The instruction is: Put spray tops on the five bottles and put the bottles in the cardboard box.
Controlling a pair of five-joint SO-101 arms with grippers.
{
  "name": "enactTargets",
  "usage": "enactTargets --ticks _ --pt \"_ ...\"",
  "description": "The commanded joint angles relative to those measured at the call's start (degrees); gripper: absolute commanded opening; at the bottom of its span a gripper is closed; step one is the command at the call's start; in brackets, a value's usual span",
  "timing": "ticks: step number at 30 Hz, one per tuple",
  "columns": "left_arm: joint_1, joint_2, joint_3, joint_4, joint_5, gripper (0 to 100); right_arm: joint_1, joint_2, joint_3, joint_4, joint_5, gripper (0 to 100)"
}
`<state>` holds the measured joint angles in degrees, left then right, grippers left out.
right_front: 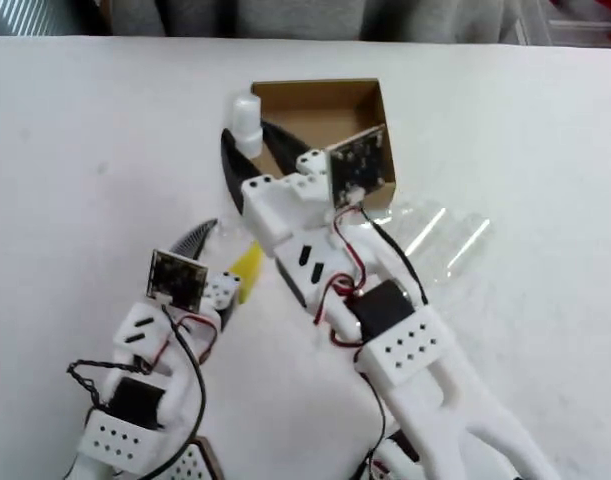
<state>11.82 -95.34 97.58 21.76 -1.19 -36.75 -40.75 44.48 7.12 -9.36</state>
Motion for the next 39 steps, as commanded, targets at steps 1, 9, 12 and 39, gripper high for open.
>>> enactTargets --ticks 1,9,12,39 --pt "0.6 -0.7 -0.3 0.1 -0.6 10 -0.4 1.5 -1.4 -0.4 -0.3 1.6" --pt "0.5 -0.7 -0.3 0.1 -0.6 10 -1.2 3.9 -0.8 -0.3 -0.5 1.6" --pt "0.5 -0.7 -0.3 0.1 -0.6 10 -2.2 5.2 0.3 -0.3 -0.5 1.6" --pt "0.5 -0.7 -0.3 0.1 -0.6 10 -2.0 5.6 6.4 -0.4 -1.9 1.7"
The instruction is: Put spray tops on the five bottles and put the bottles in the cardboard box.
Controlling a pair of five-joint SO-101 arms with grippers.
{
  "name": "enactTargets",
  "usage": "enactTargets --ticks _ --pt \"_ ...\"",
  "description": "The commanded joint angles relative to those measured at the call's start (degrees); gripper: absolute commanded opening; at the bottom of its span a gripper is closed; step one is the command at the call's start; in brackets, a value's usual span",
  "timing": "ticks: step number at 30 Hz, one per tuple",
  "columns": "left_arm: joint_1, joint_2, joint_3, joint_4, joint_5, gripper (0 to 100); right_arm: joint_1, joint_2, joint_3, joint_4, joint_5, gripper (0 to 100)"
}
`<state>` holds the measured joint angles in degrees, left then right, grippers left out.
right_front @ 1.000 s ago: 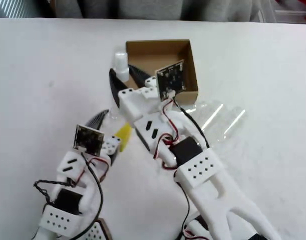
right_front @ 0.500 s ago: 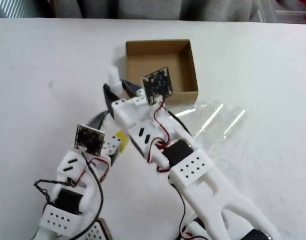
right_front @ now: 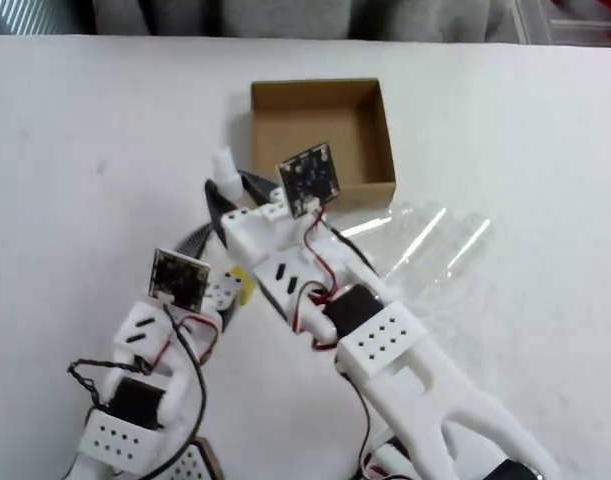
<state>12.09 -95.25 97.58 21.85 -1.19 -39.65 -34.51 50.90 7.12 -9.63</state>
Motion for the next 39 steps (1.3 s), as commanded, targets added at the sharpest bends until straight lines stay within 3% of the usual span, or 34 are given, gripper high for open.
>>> enactTargets --ticks 1,4,16,32,39 --pt "0.2 -0.8 -0.3 0.0 -0.6 10 1.5 -0.7 0.0 -0.6 -3.7 1.6" --pt "0.2 -0.8 -0.3 -0.1 -0.6 10 3.7 -0.7 0.1 -3.2 -8.1 1.6" --pt "0.1 -0.8 -0.3 -0.1 -0.7 10 3.3 -1.3 8.6 -16.3 -8.7 1.6" --pt "-1.0 -1.0 -0.3 -0.1 -0.7 10 0.5 -12.1 20.2 -17.1 -9.7 1.6" --pt "-1.0 -1.1 -0.3 -0.1 -0.7 10 -2.1 -12.0 24.1 -24.9 -11.3 1.6"
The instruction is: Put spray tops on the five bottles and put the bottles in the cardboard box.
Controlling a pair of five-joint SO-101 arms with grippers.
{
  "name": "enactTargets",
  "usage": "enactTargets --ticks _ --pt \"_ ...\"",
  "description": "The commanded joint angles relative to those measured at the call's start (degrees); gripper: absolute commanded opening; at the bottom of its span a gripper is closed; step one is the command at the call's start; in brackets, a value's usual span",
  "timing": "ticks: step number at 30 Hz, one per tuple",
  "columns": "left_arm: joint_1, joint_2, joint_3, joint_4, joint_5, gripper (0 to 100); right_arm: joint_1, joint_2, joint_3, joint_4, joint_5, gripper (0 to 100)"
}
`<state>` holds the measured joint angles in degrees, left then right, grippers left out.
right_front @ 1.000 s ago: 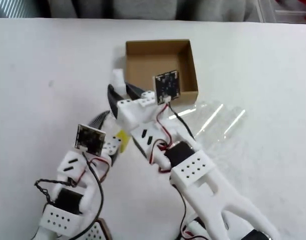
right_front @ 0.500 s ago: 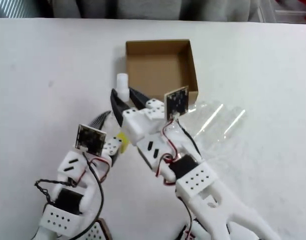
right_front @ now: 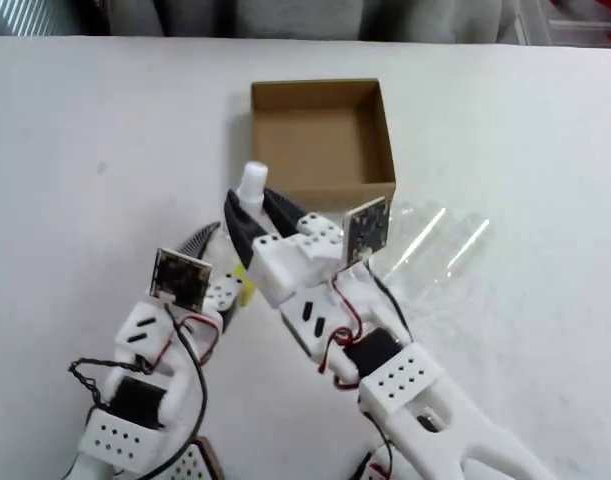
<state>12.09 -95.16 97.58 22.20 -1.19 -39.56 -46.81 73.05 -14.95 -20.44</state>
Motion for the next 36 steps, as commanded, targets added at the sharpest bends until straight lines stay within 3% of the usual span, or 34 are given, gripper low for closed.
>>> enactTargets --ticks 1,6,15,36 --pt "-1.0 -1.2 -0.3 -0.4 -0.7 10 -2.9 0.3 2.7 -4.4 -0.4 1.6" --pt "-1.0 -1.2 -0.3 -0.4 -0.7 10 -3.3 0.3 4.8 -10.7 -0.4 1.6" --pt "-1.0 -1.2 -0.3 -0.4 -0.7 10 -3.6 0.3 5.0 -10.8 -0.2 1.6" --pt "-1.0 -1.0 -0.3 -0.2 -0.7 10 -5.5 0.3 4.7 -5.0 13.9 1.8"
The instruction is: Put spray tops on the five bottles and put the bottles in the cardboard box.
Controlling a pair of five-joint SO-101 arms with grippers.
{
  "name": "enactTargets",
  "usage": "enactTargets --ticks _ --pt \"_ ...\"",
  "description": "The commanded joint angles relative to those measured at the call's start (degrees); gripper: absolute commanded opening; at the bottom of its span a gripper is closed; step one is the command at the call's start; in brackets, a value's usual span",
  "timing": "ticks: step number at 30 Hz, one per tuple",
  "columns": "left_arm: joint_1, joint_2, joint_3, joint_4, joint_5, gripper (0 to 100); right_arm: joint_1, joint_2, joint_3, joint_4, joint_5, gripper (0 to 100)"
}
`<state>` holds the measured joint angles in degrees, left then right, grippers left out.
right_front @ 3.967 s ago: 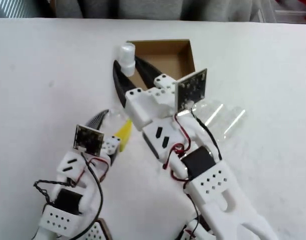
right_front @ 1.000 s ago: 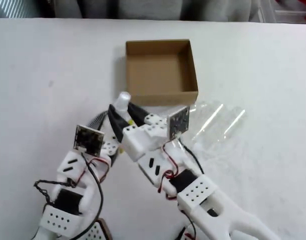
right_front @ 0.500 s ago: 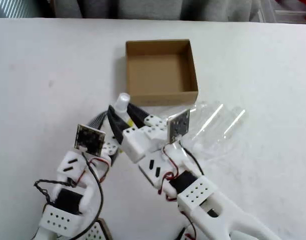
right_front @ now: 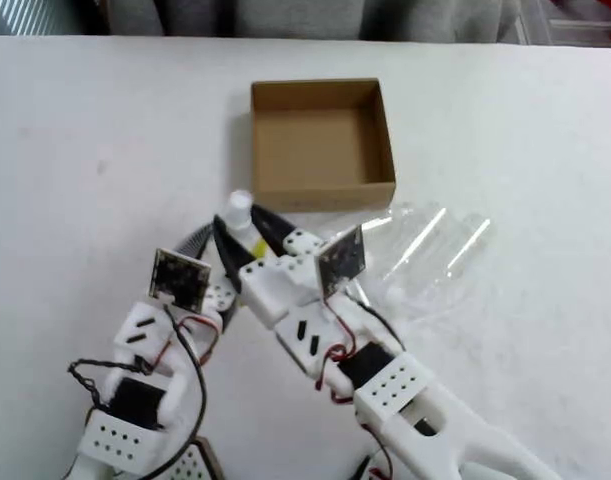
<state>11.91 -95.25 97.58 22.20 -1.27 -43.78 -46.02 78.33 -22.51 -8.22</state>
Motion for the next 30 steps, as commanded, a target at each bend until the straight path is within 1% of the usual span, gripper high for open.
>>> enactTargets --ticks 1,8,10,15,18,20,24,30 --pt "-0.8 -0.9 -0.3 -0.2 -0.6 10 -1.3 -0.8 -0.8 3.7 1.7 1.8" --pt "-0.8 -0.9 -0.3 -0.3 -0.6 10 -1.3 -1.0 -5.4 14.1 1.7 3.2" --pt "-0.8 -0.9 -0.3 -0.3 -0.6 10 -1.3 -1.0 -5.6 15.2 1.8 8.5" --pt "-0.8 -0.9 -0.3 -0.3 -0.6 10 -1.3 -1.0 -5.6 16.9 1.7 26.1" --pt "-0.8 -0.9 -0.3 -0.3 -0.6 10 -1.4 -1.1 -5.6 17.2 1.4 33.0" --pt "-0.8 -0.9 -0.3 -0.3 -0.6 10 -1.4 -1.1 -5.6 17.1 1.2 34.5" --pt "-0.8 -0.9 -0.3 -0.3 -0.6 10 -1.4 -4.3 -5.3 17.2 1.1 34.4" --pt "-0.8 -0.9 -0.3 -0.4 -0.6 10 -1.0 -16.9 -5.0 27.7 1.1 34.6"
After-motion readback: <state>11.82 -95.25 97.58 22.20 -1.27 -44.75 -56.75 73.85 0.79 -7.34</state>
